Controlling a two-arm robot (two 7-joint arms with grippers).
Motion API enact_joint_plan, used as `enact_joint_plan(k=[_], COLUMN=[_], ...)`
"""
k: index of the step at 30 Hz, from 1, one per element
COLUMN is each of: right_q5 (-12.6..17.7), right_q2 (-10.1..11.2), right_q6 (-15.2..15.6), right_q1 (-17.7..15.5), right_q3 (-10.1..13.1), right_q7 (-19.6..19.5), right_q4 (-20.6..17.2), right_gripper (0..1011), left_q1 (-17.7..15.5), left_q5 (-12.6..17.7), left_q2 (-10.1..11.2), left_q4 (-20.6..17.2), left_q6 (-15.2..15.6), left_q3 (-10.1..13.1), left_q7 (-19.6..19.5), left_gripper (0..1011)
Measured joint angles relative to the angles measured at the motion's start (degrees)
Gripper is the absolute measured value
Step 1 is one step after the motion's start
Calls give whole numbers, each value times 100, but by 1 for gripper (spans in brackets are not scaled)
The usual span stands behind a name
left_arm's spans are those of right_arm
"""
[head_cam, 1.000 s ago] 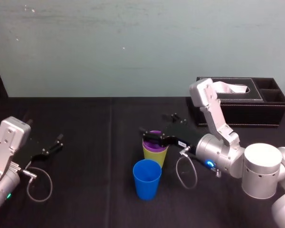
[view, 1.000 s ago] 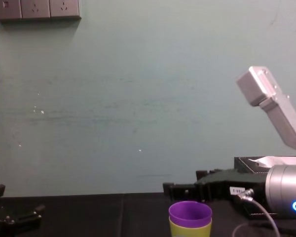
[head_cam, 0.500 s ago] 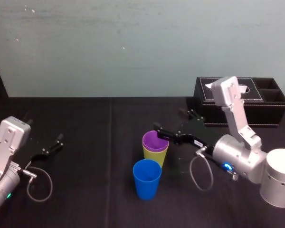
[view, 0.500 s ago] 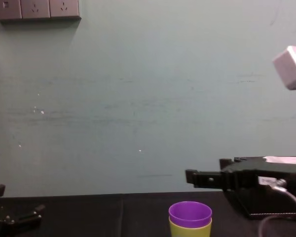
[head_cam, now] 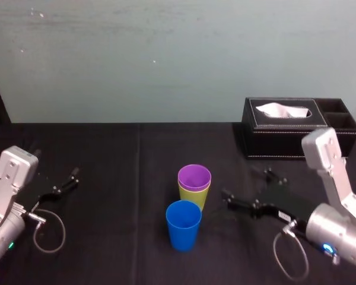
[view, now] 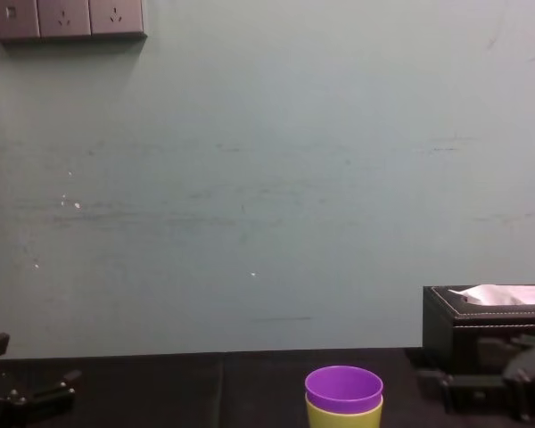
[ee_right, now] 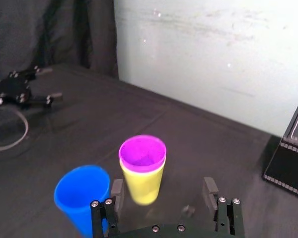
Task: Stack the three plastic cups sequentially using one hand.
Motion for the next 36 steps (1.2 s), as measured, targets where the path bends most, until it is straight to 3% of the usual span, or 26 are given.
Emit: enact_joint_plan(k=[8,18,29,36], right_q5=[25,-58,-188,-224], right_q2=[302,416,404,249], right_q6=[95,5,7,8], right_q1=[-412,-538,-480,-396], right_q3=[-25,-143,-420,-597], right_q7=[66,149,284,300], right_q4=[-288,-379,-360,-229], right_gripper=[1003,1003,1003,1003], left_q1=[0,0,0,0], left_q5=[0,0,0,0], left_q2=[0,0,0,0], left_q4=[0,0,0,0], left_q6=[0,0,0,0], left_q3=[0,0,0,0], left_q7=[0,0,0,0], left_gripper=[1000,1000,1000,1000])
